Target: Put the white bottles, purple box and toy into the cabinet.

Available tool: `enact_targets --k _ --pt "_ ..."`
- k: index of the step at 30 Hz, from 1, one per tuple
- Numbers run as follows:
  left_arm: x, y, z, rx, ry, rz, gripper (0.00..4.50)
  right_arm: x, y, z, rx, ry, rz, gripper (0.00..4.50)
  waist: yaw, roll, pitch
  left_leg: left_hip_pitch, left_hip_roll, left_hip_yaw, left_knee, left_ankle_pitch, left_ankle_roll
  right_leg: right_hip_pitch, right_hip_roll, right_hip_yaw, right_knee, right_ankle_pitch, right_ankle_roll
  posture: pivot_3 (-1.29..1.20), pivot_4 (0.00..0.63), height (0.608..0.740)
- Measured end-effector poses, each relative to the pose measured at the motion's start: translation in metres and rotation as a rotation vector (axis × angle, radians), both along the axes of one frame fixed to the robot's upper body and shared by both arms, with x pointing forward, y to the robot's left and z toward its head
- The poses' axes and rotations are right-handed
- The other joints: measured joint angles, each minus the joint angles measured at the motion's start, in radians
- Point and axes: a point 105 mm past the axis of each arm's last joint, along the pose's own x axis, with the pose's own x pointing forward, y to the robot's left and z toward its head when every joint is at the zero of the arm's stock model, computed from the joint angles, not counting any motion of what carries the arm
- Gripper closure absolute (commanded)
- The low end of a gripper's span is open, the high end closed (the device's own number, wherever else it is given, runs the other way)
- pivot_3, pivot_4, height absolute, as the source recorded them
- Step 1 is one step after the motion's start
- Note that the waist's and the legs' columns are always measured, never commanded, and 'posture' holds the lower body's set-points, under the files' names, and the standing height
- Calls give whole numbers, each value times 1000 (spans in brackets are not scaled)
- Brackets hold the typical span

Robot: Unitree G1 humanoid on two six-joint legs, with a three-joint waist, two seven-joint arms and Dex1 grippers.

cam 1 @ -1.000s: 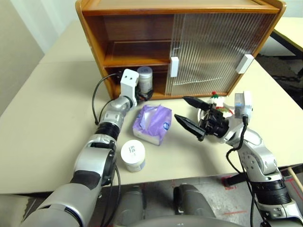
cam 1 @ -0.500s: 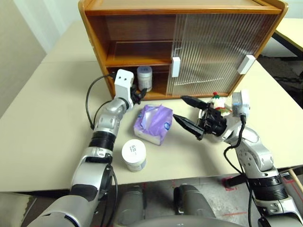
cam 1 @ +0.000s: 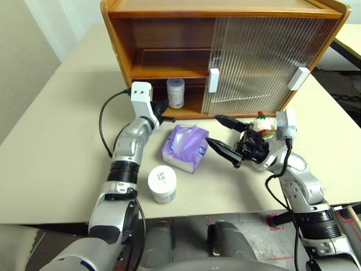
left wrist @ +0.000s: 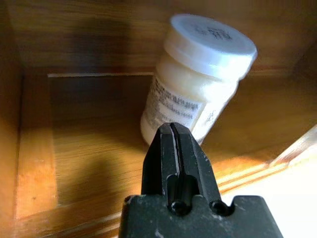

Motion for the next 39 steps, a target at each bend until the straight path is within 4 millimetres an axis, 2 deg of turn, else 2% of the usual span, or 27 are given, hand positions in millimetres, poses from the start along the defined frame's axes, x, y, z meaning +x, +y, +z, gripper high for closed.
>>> enact_targets --k 4,11,20,39 --pt "9 0 5 -41 -6 37 4480 0 0 0 -1 0 2 0 -1 0 0 0 0 0 0 0 0 0 1 0 0 0 0 73 59 740" --pt "21 -6 1 -35 -5 70 4480 -1 -1 -1 -4 4 0 0 1 0 0 1 -3 -1 0 0 -1 1 0 0 1 3 1 48 60 740" --pt "28 -6 -3 -9 -3 92 4480 -4 -2 -1 -15 -3 -5 0 0 -1 1 1 -4 -1 0 5 -1 2 0 0 -3 4 5 40 62 740" --pt "25 -33 -10 104 21 -115 4480 -4 0 0 -3 1 -16 0 32 -3 2 -6 -4 -2 0 12 3 3 -4 -5 -13 15 9 44 67 740"
